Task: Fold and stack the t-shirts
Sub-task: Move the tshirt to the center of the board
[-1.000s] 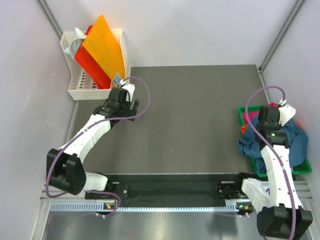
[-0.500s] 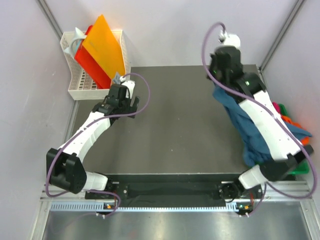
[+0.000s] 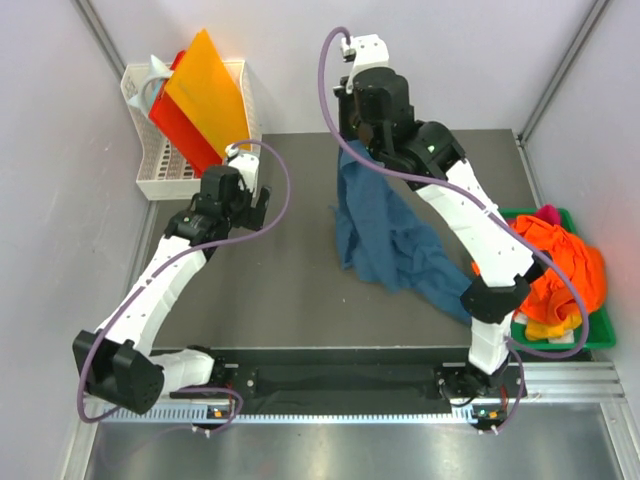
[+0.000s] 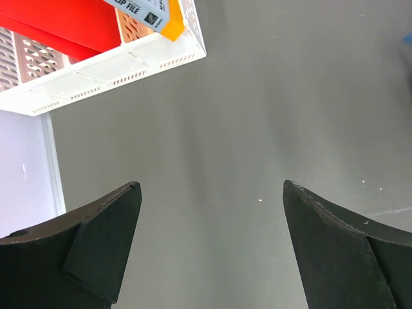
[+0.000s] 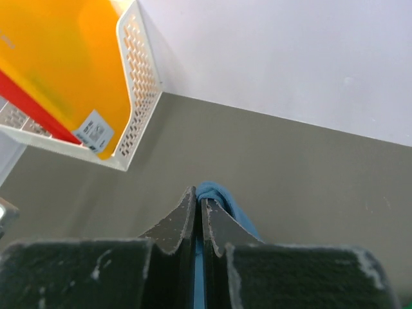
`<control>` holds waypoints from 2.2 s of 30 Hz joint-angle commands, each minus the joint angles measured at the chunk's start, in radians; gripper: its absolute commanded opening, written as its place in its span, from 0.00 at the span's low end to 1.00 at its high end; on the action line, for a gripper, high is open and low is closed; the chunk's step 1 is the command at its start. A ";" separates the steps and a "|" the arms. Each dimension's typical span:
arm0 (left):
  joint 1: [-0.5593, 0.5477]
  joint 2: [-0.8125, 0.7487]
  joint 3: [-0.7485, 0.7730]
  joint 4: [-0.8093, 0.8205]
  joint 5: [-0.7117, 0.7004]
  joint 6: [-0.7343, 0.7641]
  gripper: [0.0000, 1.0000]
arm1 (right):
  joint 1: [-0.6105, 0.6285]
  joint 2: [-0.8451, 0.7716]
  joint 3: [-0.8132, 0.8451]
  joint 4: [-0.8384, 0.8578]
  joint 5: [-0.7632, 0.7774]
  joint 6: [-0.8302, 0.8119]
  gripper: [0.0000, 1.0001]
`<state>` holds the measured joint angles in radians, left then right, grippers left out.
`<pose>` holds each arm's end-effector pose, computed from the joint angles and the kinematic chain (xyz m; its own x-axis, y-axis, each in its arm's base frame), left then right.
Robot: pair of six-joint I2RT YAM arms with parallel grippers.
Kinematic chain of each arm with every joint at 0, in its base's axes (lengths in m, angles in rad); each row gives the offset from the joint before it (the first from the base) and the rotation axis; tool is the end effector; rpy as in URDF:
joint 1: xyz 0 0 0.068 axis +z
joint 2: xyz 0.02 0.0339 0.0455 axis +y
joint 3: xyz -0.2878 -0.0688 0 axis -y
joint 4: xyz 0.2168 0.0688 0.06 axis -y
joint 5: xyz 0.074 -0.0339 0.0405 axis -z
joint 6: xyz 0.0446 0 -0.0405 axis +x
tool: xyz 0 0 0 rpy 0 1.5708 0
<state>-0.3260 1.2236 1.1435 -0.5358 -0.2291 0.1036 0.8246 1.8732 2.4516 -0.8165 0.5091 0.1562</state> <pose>0.2295 -0.0669 0.3587 -0.5302 0.2856 -0.7983 0.1921 0.9575 0.2149 0.2632 0.2527 0.5304 -0.2079 -0.0248 -0.9778 -0.2908 0.9560 0.0376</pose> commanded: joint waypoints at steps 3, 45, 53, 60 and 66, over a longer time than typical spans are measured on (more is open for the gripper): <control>0.011 -0.041 0.018 -0.021 0.004 0.001 0.96 | 0.079 -0.028 0.015 0.083 -0.060 -0.087 0.00; -0.050 0.608 0.329 0.310 0.444 -0.347 0.91 | 0.148 -0.651 -0.827 0.066 0.160 0.152 0.00; -0.056 0.806 0.521 0.214 0.461 -0.383 0.90 | 0.150 -0.661 -0.846 0.054 0.169 0.149 0.00; -0.096 0.876 0.541 0.188 0.461 -0.390 0.86 | 0.148 -0.664 -0.849 0.047 0.183 0.141 0.00; -0.120 0.869 0.507 0.191 0.458 -0.378 0.84 | 0.150 -0.674 -0.884 0.068 0.184 0.147 0.00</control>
<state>-0.4347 2.1193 1.6421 -0.3664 0.2184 -0.2722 0.9642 1.2362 1.5902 -0.7712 0.6735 0.2996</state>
